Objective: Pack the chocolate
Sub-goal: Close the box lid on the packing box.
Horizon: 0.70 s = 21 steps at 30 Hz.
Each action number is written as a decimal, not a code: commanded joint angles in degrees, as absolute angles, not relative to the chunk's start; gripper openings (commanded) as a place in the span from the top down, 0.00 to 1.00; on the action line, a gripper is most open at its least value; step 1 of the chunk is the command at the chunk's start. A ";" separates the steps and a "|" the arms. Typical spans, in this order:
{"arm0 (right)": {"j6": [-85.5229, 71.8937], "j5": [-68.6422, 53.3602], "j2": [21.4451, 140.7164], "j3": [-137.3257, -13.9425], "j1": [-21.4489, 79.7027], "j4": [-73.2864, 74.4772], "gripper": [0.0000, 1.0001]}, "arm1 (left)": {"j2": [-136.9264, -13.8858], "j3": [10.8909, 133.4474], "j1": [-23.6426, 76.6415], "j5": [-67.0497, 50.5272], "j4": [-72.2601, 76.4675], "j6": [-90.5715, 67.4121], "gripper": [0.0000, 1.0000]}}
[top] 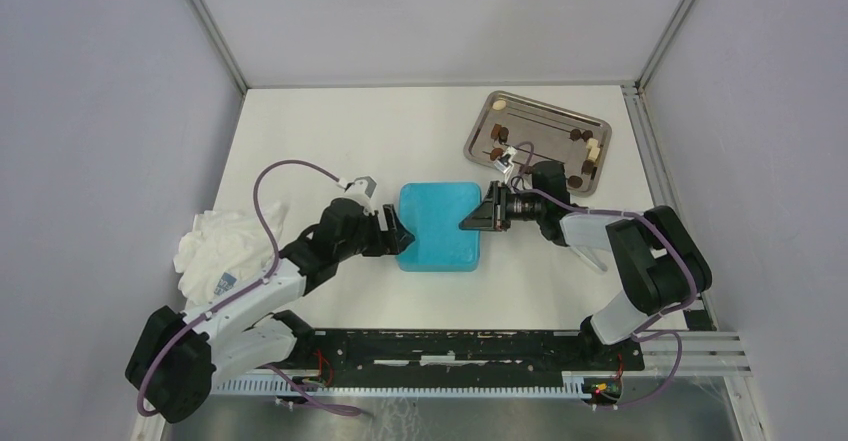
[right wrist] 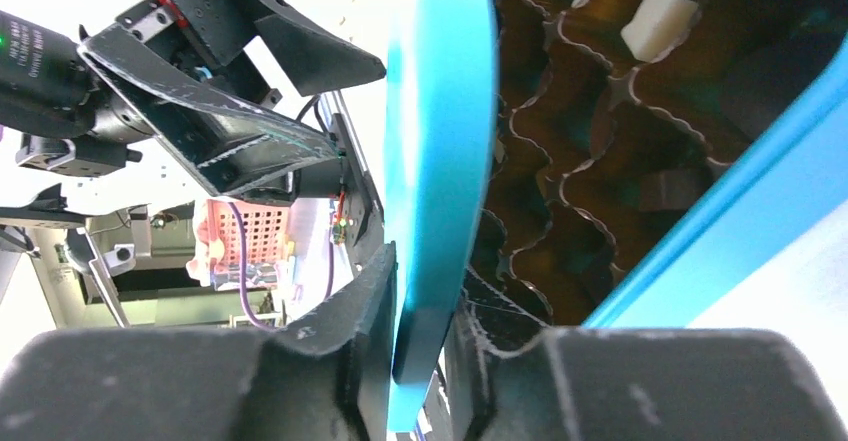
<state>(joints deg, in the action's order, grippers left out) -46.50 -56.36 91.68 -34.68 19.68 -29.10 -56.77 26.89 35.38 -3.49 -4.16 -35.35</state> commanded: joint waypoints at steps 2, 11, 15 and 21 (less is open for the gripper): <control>-42.31 -54.99 92.02 -37.64 18.58 -26.54 0.69 | -59.54 30.78 35.65 -4.97 -1.51 -35.54 0.14; -35.33 -52.98 91.61 -40.22 17.21 -18.21 0.58 | -64.77 34.30 35.62 -3.91 -4.26 -33.31 0.16; -31.11 -51.34 90.54 -40.96 16.22 -14.02 0.58 | -66.45 35.31 35.62 -4.63 -4.48 -32.55 0.17; -21.81 -49.07 86.78 -42.78 14.77 -5.41 0.57 | -68.50 36.20 35.77 -6.28 -4.48 -31.63 0.18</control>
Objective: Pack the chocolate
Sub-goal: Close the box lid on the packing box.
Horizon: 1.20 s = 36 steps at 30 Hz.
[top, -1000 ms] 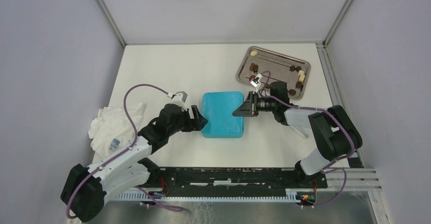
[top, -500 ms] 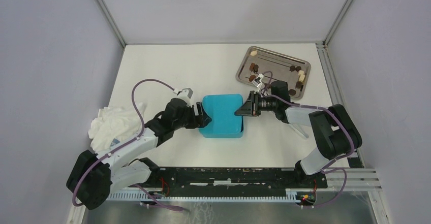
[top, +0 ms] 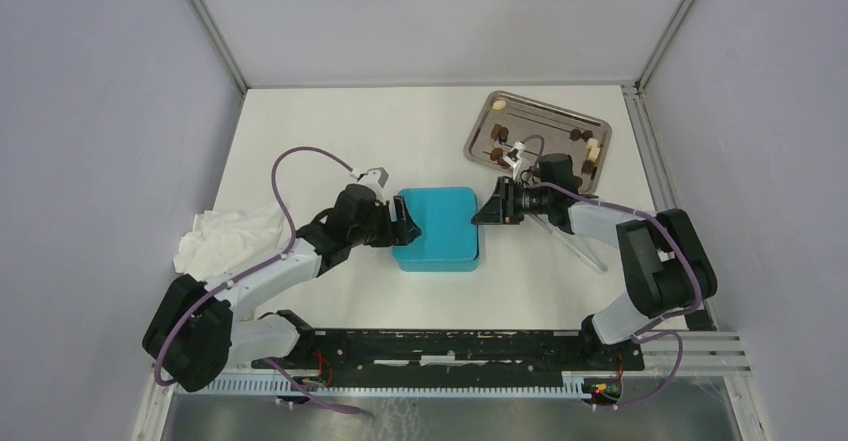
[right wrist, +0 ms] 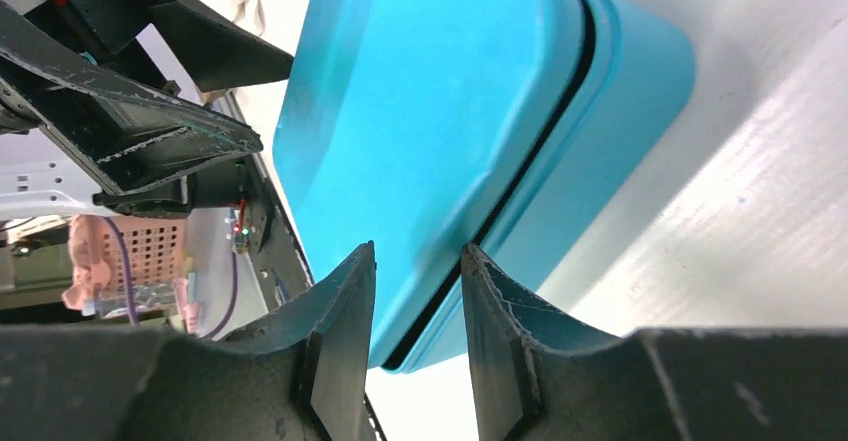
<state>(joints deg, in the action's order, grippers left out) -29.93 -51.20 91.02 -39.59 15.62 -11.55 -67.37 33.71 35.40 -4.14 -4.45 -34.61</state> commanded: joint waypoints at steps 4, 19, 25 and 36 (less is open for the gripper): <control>-14.62 -48.16 83.35 -42.54 13.65 -1.54 0.56 | -69.29 36.44 35.95 -7.17 -4.49 -31.09 0.19; 28.11 -44.43 73.57 -43.57 21.87 7.56 0.51 | -71.08 39.46 37.29 -7.86 -6.66 -29.36 0.23; 25.38 -39.19 75.93 -46.76 21.88 9.37 0.44 | -71.26 39.66 38.76 -8.53 -6.26 -30.25 0.25; 26.12 -39.74 68.21 -39.88 14.10 7.27 0.45 | -71.86 39.58 40.34 -10.55 -1.81 -33.39 0.23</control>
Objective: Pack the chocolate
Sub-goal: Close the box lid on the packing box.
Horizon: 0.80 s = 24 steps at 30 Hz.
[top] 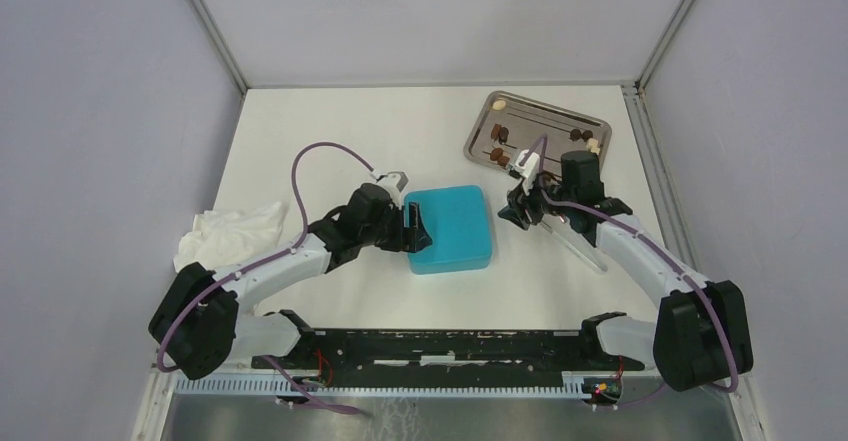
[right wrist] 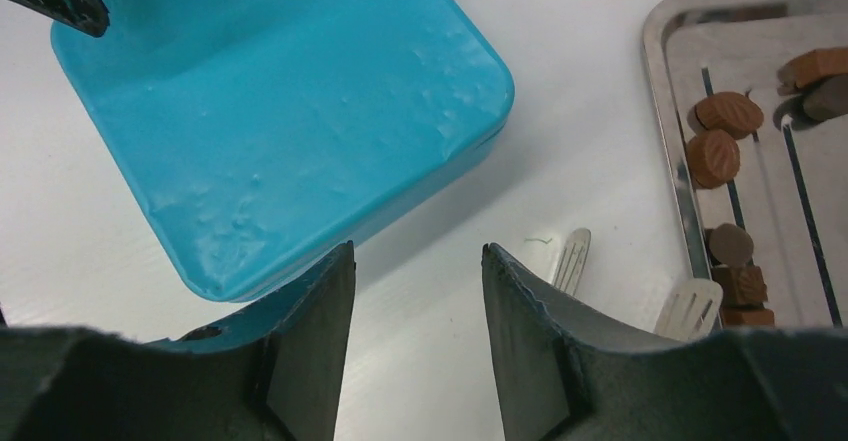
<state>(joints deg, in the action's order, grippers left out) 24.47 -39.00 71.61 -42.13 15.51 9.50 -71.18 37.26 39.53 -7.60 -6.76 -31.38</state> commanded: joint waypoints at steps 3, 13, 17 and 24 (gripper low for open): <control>28.10 -43.49 67.01 -39.62 12.61 8.13 0.44 | -73.22 39.51 41.41 -11.15 -0.21 -34.36 0.23; 36.60 -47.12 61.29 -36.68 8.12 9.30 0.35 | -75.10 39.48 47.88 -5.72 5.27 -37.80 0.20; 40.54 -45.71 60.10 -36.24 7.40 10.46 0.35 | -72.86 38.48 50.71 -0.48 6.16 -38.55 0.20; 44.60 -53.08 58.21 -33.97 5.88 10.86 0.34 | -61.02 32.44 52.73 4.07 7.45 -38.18 0.21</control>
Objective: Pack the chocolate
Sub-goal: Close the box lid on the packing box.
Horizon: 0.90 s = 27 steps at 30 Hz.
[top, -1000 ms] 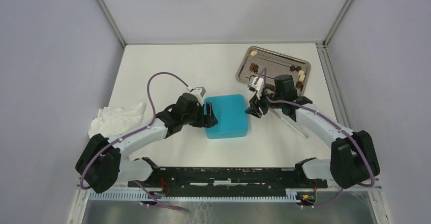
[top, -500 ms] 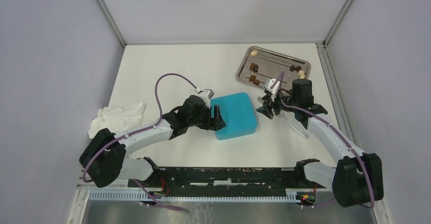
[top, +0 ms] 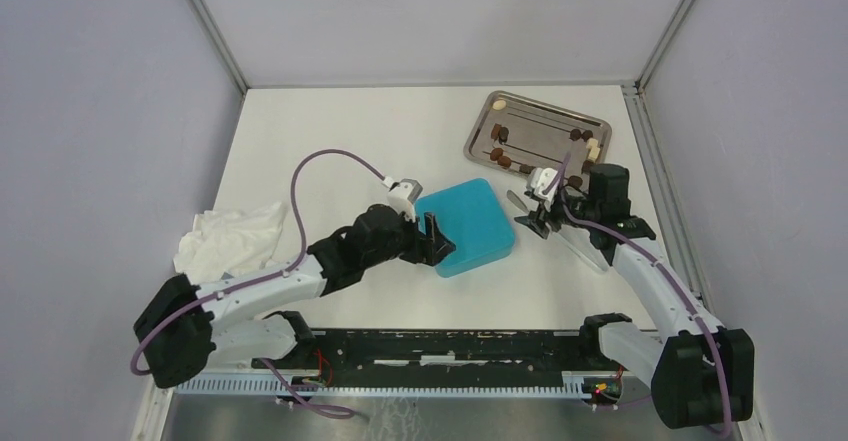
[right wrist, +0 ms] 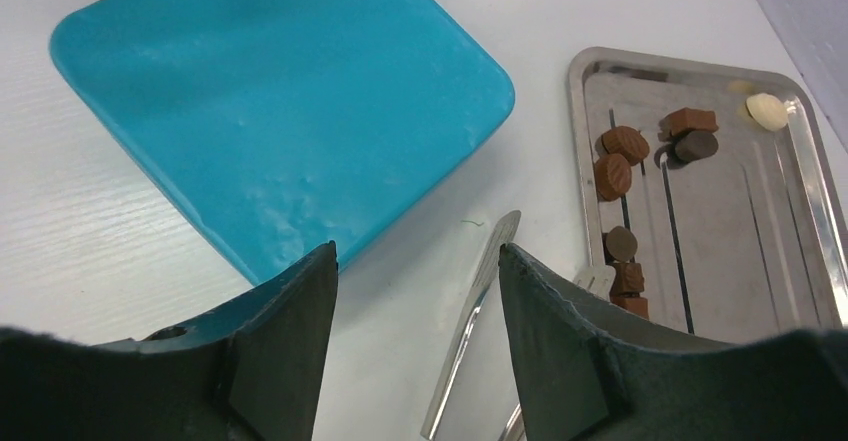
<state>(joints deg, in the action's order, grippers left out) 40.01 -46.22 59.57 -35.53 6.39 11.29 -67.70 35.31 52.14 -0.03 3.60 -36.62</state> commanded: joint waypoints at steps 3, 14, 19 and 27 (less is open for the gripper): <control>53.92 -62.60 57.63 -32.77 5.84 15.56 0.35 | -55.92 30.73 52.70 6.77 4.67 -36.97 0.21; 60.25 -53.36 56.80 -29.55 5.81 13.45 0.46 | -61.29 38.51 49.48 20.97 -10.01 -35.73 0.38; 51.74 -44.36 59.10 -28.77 5.58 6.80 0.65 | -66.61 38.65 49.19 22.35 -12.92 -37.05 0.57; 43.00 -38.30 69.75 -32.94 10.00 6.44 0.80 | -74.07 41.15 49.15 20.64 -11.98 -35.99 0.62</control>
